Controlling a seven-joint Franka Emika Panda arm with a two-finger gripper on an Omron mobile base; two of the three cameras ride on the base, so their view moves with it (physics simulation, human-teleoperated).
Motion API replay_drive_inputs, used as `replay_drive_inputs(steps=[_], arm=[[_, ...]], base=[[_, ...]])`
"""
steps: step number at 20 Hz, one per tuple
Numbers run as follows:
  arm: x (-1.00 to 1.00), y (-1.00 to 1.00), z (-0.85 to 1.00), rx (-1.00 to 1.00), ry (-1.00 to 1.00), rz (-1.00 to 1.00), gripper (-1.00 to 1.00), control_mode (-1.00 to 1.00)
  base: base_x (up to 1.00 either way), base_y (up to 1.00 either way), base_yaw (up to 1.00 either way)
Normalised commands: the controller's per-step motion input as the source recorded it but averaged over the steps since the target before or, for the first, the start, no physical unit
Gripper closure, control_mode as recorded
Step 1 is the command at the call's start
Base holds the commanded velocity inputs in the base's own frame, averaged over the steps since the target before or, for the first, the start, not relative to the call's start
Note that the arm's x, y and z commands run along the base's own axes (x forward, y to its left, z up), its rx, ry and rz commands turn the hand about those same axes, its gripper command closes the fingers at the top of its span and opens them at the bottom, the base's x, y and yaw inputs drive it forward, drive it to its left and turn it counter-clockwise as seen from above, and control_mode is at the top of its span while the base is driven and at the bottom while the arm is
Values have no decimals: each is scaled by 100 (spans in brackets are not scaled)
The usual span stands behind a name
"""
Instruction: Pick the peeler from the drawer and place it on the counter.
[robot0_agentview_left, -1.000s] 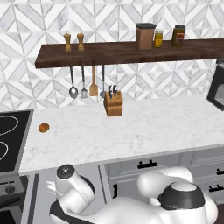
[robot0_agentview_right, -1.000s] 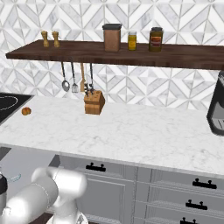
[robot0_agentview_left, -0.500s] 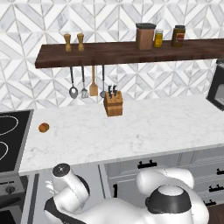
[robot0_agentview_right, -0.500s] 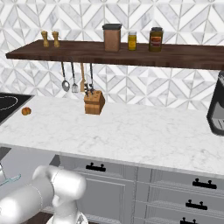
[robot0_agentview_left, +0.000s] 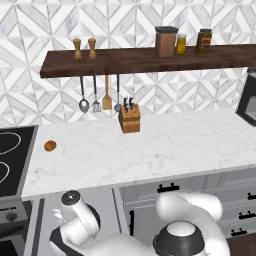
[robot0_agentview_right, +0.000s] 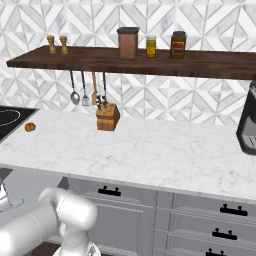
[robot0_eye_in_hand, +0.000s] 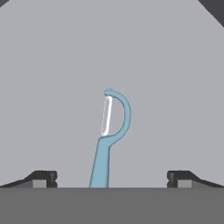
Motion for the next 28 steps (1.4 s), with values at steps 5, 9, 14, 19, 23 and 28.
replay_drive_inputs(steps=[5,9,14,19,23,28], arm=[[-1,0,-36,0,0,0,-100,-100],[-1,0,-32,0,7,0,-100,-100],[0,1,-28,0,10,0,-100,-100],[0,0,-15,0,9,0,-100,-100],[0,0,-21,0,8,0,-100,-100],[0,0,-20,0,8,0,100,-100]], base=[[0,0,0],[0,0,0],[0,0,0],[0,0,0],[0,0,0],[0,0,0]])
